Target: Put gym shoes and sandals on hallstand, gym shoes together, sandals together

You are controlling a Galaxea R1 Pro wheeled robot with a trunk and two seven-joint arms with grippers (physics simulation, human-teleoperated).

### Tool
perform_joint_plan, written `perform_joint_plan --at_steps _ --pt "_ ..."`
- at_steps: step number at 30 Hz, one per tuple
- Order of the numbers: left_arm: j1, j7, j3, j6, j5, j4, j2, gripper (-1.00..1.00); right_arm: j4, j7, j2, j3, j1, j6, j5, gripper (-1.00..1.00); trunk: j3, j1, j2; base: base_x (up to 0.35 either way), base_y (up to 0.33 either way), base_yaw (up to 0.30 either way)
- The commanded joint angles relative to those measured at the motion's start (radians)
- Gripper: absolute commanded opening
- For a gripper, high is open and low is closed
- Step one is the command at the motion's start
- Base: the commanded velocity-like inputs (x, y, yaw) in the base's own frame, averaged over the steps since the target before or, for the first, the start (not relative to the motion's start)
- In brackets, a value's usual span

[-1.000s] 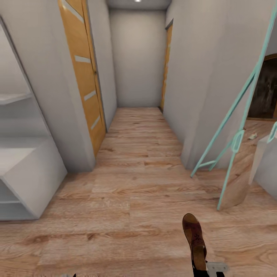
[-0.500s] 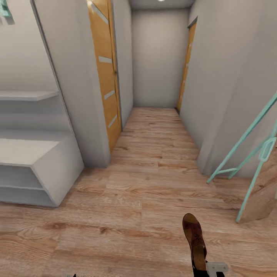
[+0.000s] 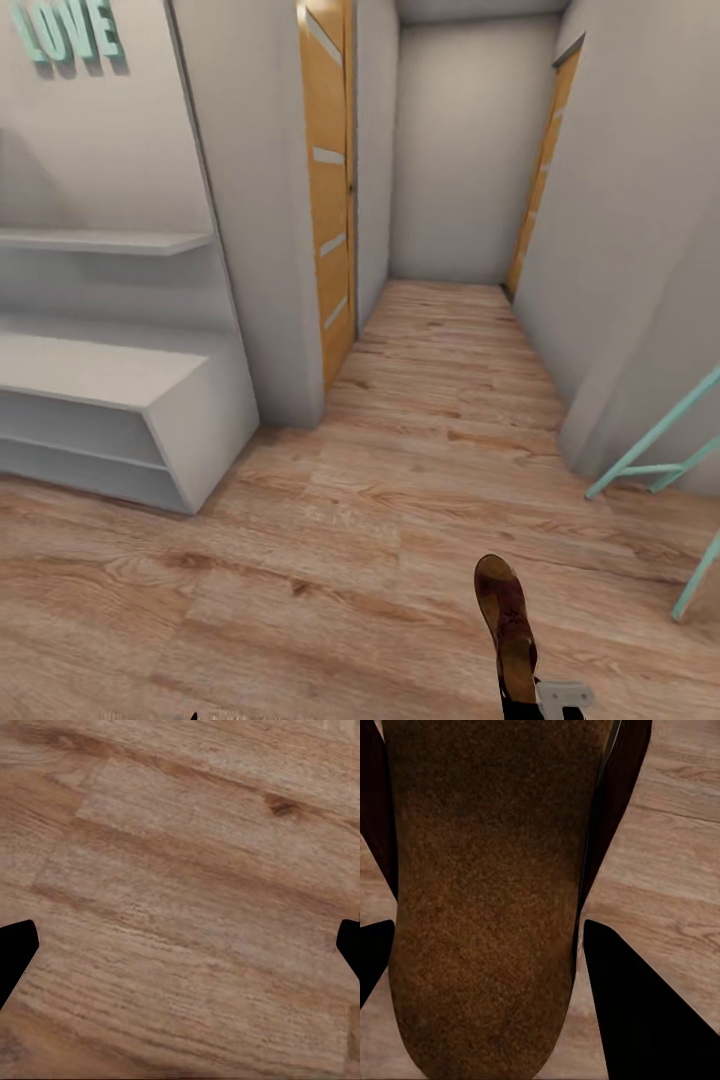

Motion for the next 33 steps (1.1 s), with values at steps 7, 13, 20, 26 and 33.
perform_joint_plan --at_steps 7,13,20,26,33 --pt "-0.001 -0.01 0.008 -0.002 -0.003 0.001 -0.001 1.0 0.0 -0.003 0.0 0.001 -0.001 -0.003 -0.001 -1.0 -0.001 0.0 0.0 0.0 0.0 0.278" --pt "-0.001 -0.01 0.008 -0.002 -0.003 0.001 -0.001 1.0 0.0 -0.003 0.0 0.001 -0.001 -0.003 -0.001 -1.0 -0.001 0.0 0.0 0.0 0.0 0.278" --pt "-0.001 -0.01 0.009 -0.002 -0.003 0.001 -0.001 1.0 0.0 -0.003 0.0 0.001 -0.001 -0.003 -0.001 -1.0 -0.001 0.0 0.0 0.0 0.0 0.278" --pt "-0.001 -0.01 0.009 -0.002 -0.003 0.001 -0.001 1.0 0.0 -0.003 0.0 0.001 -0.001 -0.003 -0.001 -1.0 -0.001 0.0 0.0 0.0 0.0 0.278" --pt "-0.001 -0.01 0.009 -0.002 -0.003 0.001 -0.001 1.0 0.0 -0.003 0.0 0.001 -0.001 -0.003 -0.001 -1.0 -0.001 0.0 0.0 0.0 0.0 0.278"
